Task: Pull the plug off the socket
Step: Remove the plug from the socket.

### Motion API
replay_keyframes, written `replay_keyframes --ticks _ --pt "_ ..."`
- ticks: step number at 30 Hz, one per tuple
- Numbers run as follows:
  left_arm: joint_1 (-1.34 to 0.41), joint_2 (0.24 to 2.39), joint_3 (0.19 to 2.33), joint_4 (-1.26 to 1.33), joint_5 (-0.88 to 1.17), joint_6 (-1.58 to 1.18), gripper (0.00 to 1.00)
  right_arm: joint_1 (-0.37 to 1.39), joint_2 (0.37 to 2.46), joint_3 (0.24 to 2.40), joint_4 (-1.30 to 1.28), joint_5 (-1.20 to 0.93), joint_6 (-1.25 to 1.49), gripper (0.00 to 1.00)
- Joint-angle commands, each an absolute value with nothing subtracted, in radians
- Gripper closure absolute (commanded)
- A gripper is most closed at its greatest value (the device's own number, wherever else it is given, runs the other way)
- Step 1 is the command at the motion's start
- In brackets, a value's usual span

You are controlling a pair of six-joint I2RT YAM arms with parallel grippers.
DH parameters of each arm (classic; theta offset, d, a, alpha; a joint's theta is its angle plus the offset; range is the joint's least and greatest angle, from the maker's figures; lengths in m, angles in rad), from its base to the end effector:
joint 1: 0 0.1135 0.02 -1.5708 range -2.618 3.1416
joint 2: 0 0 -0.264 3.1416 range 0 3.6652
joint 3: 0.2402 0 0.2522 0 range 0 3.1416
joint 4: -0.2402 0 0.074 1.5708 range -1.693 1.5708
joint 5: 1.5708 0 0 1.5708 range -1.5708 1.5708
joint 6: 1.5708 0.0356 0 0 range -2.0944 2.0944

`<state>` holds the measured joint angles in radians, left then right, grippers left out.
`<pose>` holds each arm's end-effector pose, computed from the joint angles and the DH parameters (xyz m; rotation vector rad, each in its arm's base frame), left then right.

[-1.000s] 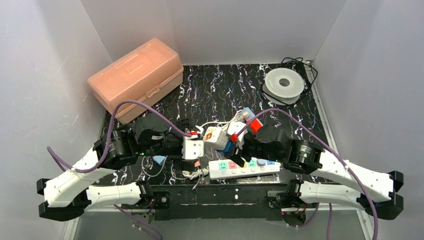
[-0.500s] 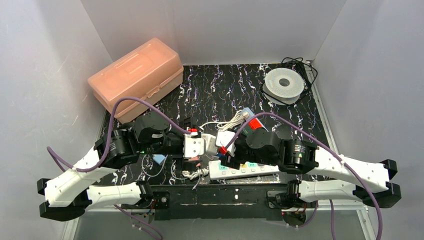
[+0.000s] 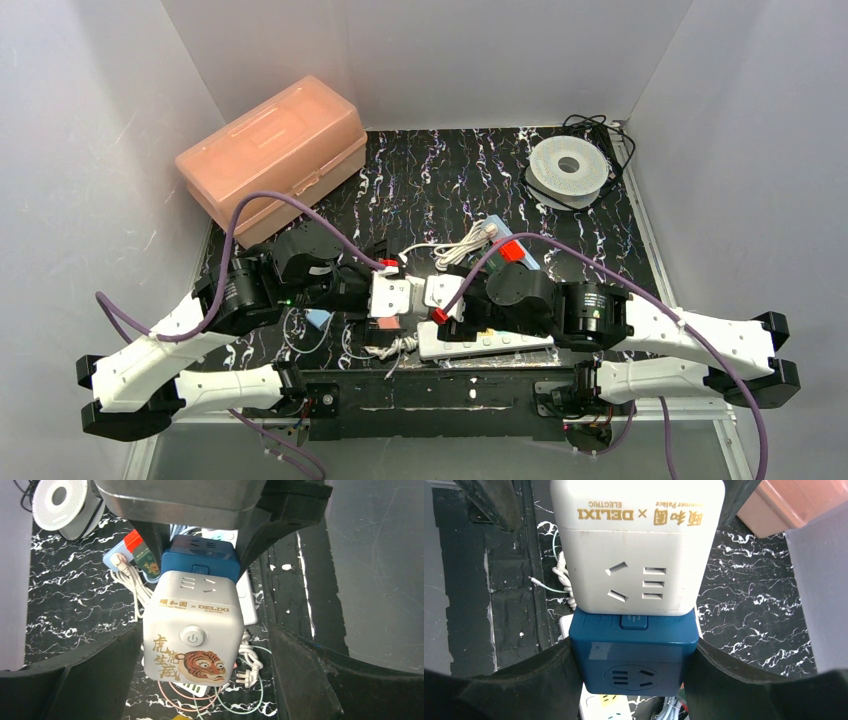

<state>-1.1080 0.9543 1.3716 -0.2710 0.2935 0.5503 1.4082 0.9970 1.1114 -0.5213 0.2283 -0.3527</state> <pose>0.0684 -0.1602 0.4988 1.2315 0.7930 -0.6654 0.0424 0.2089 0.3798 -1.4388 1.3831 0.4623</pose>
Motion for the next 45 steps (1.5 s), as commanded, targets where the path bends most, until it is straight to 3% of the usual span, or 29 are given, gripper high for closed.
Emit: replay_keyframes --ticks 1,9,12,21,26,28,30,34,45 --pt "-1.104 0.942 1.380 -0.315 0.379 0.530 0.02 1.439 0.987 1.181 -0.384 0.264 -0.412 0.99" --pt "-1.104 0.956 1.396 -0.313 0.389 0.534 0.02 1.471 1.012 1.190 -0.333 0.289 -0.440 0.99" --pt "-1.104 0.960 1.401 -0.313 0.388 0.552 0.08 1.475 1.022 1.189 -0.322 0.292 -0.440 0.99" --pt "-1.105 0.958 1.425 -0.330 0.363 0.624 0.61 1.479 1.015 1.153 -0.280 0.289 -0.430 0.99" --pt "-1.104 0.945 1.417 -0.331 0.349 0.650 0.77 1.478 1.004 1.130 -0.268 0.293 -0.426 0.99" --pt "-1.104 0.943 1.428 -0.323 0.332 0.670 0.91 1.477 0.978 1.078 -0.271 0.320 -0.390 0.99" --pt "-1.104 0.939 1.450 -0.325 0.331 0.698 0.98 1.473 0.930 0.977 -0.252 0.324 -0.336 0.99" --pt "-1.104 0.943 1.502 -0.371 0.360 0.704 1.00 1.470 0.893 0.883 -0.296 0.327 -0.281 0.99" --pt "-1.104 0.977 1.592 -0.478 0.402 0.683 1.00 1.470 0.898 0.875 -0.440 0.306 -0.296 0.99"
